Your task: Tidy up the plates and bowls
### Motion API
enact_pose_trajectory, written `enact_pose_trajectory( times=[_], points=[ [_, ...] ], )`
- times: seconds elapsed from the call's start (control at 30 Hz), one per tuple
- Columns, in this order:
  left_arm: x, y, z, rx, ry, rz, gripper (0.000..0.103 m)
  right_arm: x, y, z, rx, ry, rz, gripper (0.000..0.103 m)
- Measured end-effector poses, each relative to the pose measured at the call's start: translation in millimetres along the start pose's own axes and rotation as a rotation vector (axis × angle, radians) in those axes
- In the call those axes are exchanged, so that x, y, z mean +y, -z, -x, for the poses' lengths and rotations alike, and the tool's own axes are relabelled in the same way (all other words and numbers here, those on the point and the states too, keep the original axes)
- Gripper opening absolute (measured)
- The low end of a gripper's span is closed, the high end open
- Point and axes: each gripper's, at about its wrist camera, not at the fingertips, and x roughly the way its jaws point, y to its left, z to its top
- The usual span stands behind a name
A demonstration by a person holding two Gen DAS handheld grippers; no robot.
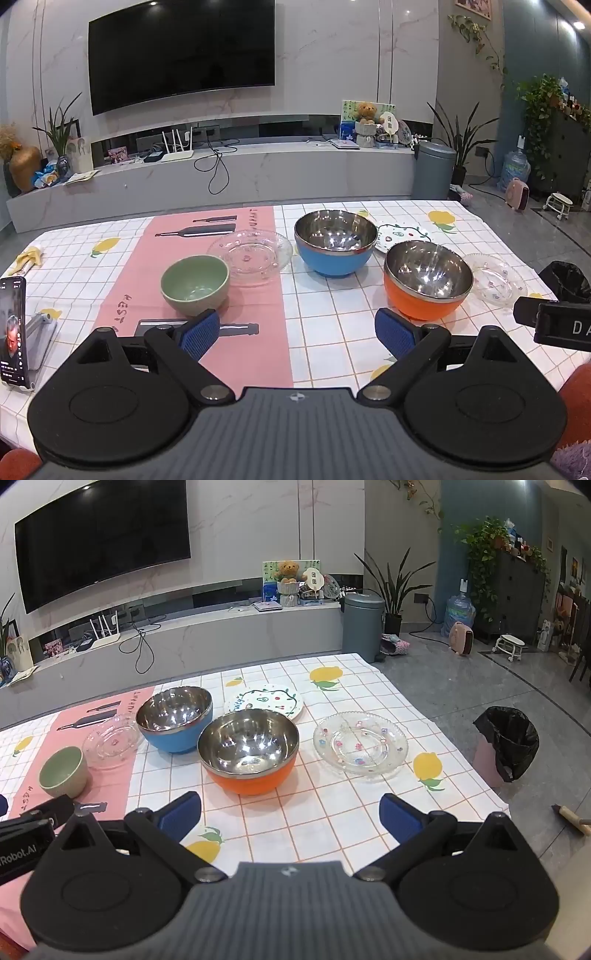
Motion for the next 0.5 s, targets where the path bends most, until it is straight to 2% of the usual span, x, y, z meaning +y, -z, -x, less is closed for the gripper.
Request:
enact_pose_trajectory(
  times=[0.5],
  points=[
    [1.9, 4.6, 0.2, -0.012, 0.012, 0.014, 0.103, -1.1, 1.8, -1.0, 0.01, -0.009, -0.014, 0.1]
  ],
)
